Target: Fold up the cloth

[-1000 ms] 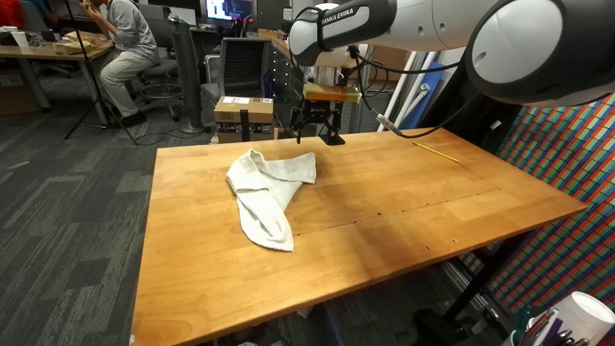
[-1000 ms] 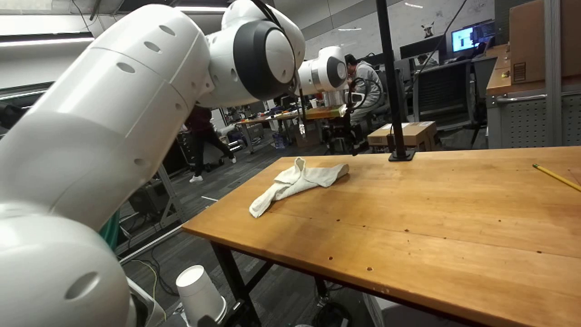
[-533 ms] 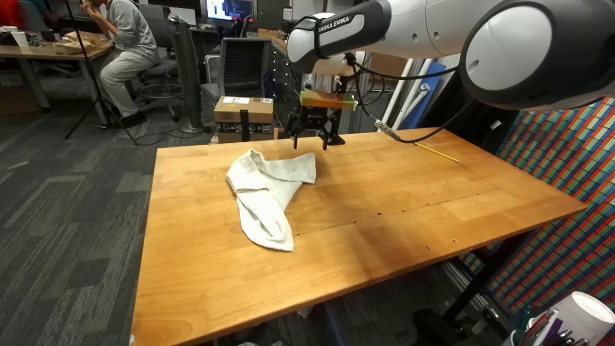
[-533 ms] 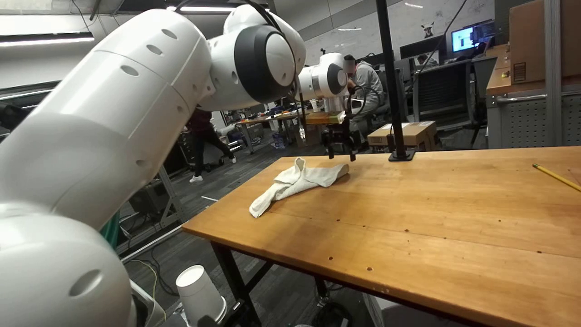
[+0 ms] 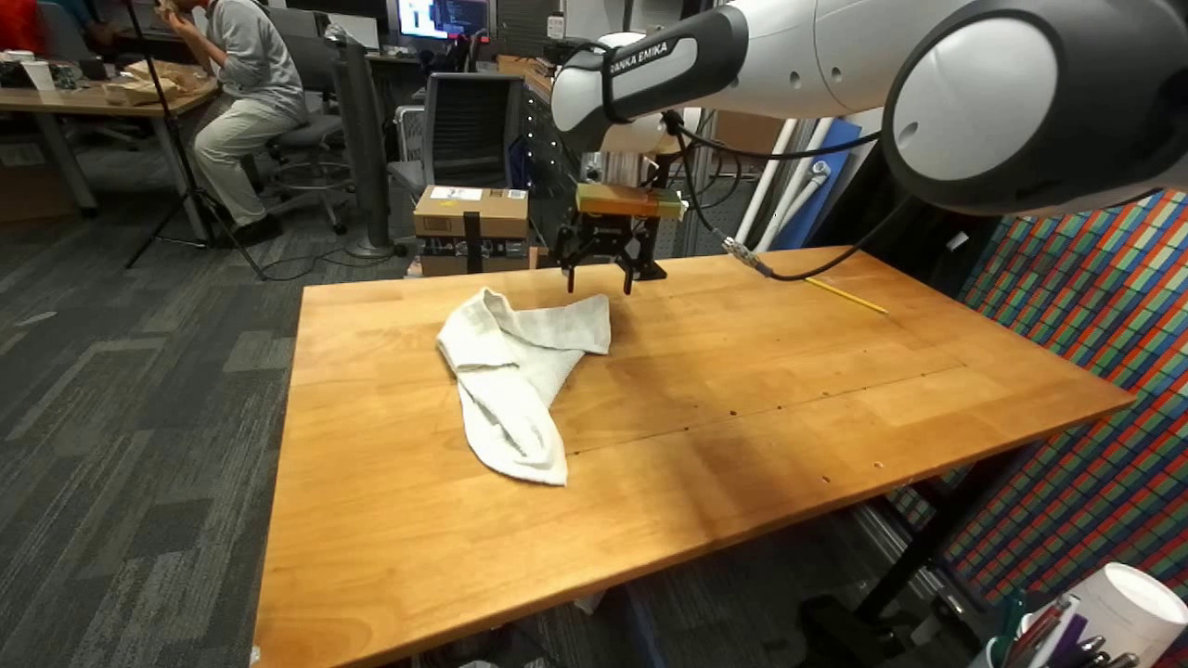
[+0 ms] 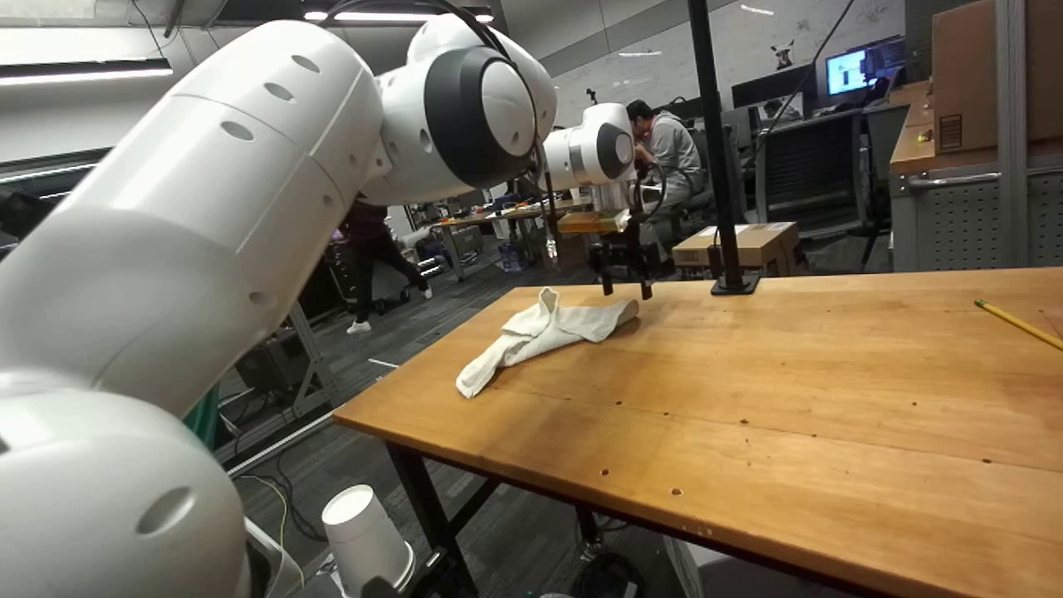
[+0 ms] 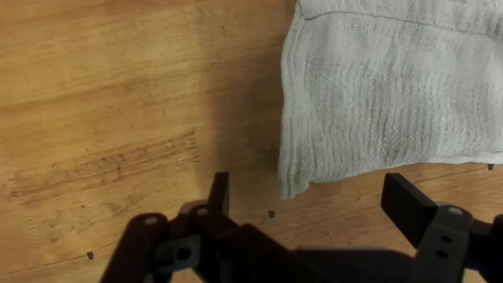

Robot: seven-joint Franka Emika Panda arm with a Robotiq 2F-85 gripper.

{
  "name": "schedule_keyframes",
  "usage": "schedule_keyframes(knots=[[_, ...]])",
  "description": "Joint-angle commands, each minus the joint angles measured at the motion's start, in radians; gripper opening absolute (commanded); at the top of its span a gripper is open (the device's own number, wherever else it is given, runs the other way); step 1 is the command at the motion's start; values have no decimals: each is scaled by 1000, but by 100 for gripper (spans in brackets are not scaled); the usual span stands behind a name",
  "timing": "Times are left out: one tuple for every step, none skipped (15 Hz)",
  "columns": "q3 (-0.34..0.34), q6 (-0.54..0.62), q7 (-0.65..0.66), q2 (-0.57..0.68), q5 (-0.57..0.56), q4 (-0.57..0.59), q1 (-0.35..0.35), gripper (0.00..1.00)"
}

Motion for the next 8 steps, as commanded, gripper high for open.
schedule_keyframes(knots=[[-20, 19, 15, -6, 23, -13, 12, 100], [-20, 19, 15, -7, 23, -15, 12, 97], [-21, 18, 15, -6, 23, -17, 13, 83], [-21, 18, 15, -7, 23, -20, 13, 75], [-21, 18, 15, -7, 23, -23, 12, 72], [-21, 18, 15, -8, 23, -25, 12, 64], [-21, 17, 15, -9, 23, -28, 12, 60], [-22, 18, 15, -10, 22, -30, 12, 56]])
